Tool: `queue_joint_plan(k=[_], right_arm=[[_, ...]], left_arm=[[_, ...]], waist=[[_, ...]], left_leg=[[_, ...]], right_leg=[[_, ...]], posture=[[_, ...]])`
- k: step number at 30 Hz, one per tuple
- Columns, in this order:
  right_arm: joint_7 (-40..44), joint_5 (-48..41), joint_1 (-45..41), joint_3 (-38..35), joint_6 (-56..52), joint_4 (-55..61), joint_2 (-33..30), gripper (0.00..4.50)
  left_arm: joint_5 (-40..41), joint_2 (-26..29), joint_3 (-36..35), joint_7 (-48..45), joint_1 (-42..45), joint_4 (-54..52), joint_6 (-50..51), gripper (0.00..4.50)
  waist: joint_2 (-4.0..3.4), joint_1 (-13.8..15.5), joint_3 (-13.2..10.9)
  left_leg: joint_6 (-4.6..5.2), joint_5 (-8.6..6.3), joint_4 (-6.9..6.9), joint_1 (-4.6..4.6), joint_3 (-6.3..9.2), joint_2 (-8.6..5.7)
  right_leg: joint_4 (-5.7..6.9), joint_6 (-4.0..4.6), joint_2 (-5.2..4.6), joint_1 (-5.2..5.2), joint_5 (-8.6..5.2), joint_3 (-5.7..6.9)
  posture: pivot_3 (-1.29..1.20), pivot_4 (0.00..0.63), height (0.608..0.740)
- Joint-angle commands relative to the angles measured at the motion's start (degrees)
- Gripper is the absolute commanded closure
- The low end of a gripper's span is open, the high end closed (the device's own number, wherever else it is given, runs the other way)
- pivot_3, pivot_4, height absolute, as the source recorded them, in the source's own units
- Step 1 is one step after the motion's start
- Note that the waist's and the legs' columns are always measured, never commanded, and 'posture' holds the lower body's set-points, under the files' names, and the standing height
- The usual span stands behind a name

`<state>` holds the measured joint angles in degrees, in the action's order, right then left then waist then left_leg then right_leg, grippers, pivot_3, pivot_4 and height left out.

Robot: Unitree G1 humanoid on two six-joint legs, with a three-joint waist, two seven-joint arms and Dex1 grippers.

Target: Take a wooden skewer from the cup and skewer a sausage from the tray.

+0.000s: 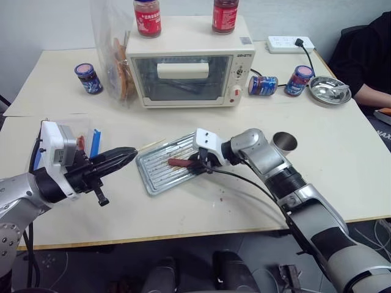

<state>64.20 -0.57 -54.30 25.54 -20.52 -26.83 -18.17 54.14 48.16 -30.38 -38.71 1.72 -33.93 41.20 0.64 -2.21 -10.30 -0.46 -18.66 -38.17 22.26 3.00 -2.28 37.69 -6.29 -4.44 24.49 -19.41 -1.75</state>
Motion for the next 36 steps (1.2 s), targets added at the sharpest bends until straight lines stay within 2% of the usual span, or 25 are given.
queue_joint_plan(k=[1, 5, 10, 16, 20, 27, 30, 36], right_arm=[[0.1, 0.4, 1.4, -0.6, -1.7, 2.4, -0.2, 3.52], [-0.3, 0.5, 2.1, -1.0, -2.1, 2.5, 0.0, 3.52], [-1.4, 0.6, 2.3, -1.3, -2.6, 2.5, 1.0, 4.28], [1.1, -1.9, 1.3, -3.1, -7.1, 8.2, -1.1, 4.30], [8.1, -7.4, -1.5, -6.4, -14.9, 17.6, -7.4, 4.30], [24.9, -21.7, -2.8, -12.7, -27.1, 34.9, -26.9, 4.30], [25.8, -25.5, -3.1, -15.0, -30.2, 37.7, -31.4, 4.30], [23.1, -29.8, -0.7, -17.0, -32.5, 41.9, -35.1, 4.30]], left_arm=[[-0.6, 1.0, 0.0, -1.0, 0.9, 0.5, -1.3, 4.50], [-1.2, 1.1, 0.2, -1.7, 1.5, 1.2, -1.5, 4.50], [-1.6, 1.0, 0.6, -2.1, 2.1, 1.7, -1.5, 4.50], [-1.6, 1.6, 1.0, -4.0, 2.9, 3.0, -1.3, 4.50], [-0.9, 3.5, 1.8, -7.1, 4.8, 5.0, -0.7, 4.50], [3.4, 8.1, 4.2, -15.2, 8.2, 7.1, 2.7, 4.50], [4.1, 9.3, 6.6, -18.0, 9.9, 6.8, 3.3, 4.50], [4.1, 8.3, 12.3, -19.7, 16.7, 7.9, 3.6, 4.50]], waist=[[0.00, 0.0, 0.0], [0.00, 0.0, 0.0], [0.01, -0.1, 0.0], [0.01, -0.5, 0.0], [0.01, -0.4, 0.0], [-0.03, 0.6, 0.0], [-0.02, 0.4, 0.0], [-0.03, 0.6, 0.0]], left_leg=[[0.00, 0.00, 0.00, 0.00, 0.00, 0.00], [0.00, 0.00, 0.00, 0.00, 0.00, -0.01], [0.00, 0.00, -0.01, -0.02, 0.00, 0.00], [-0.02, 0.01, 0.00, -0.02, 0.00, 0.01], [-0.01, 0.01, 0.00, 0.03, 0.01, -0.01], [0.05, -0.03, 0.06, 0.08, 0.05, 0.00], [0.08, -0.05, 0.03, 0.07, 0.02, -0.01], [0.06, -0.03, 0.03, 0.04, -0.08, 0.04]], right_leg=[[0.01, 0.00, 0.00, 0.00, 0.00, 0.00], [0.00, 0.00, 0.00, 0.00, 0.00, -0.01], [0.03, 0.00, 0.00, 0.00, 0.00, 0.00], [0.05, 0.00, 0.01, 0.00, 0.00, 0.00], [0.03, 0.00, -0.01, 0.03, 0.00, 0.00], [-0.12, 0.01, -0.02, 0.03, -0.01, 0.04], [-0.15, 0.01, -0.04, -0.01, -0.01, -0.01], [-0.06, 0.01, -0.01, 0.03, -0.01, -0.09]], posture=[[0.00, 0.150, 0.740], [0.00, 0.150, 0.740], [0.00, 0.150, 0.740], [0.00, 0.150, 0.740], [0.00, 0.150, 0.740], [0.00, 0.150, 0.740], [0.00, 0.150, 0.740], [0.00, 0.150, 0.740]])
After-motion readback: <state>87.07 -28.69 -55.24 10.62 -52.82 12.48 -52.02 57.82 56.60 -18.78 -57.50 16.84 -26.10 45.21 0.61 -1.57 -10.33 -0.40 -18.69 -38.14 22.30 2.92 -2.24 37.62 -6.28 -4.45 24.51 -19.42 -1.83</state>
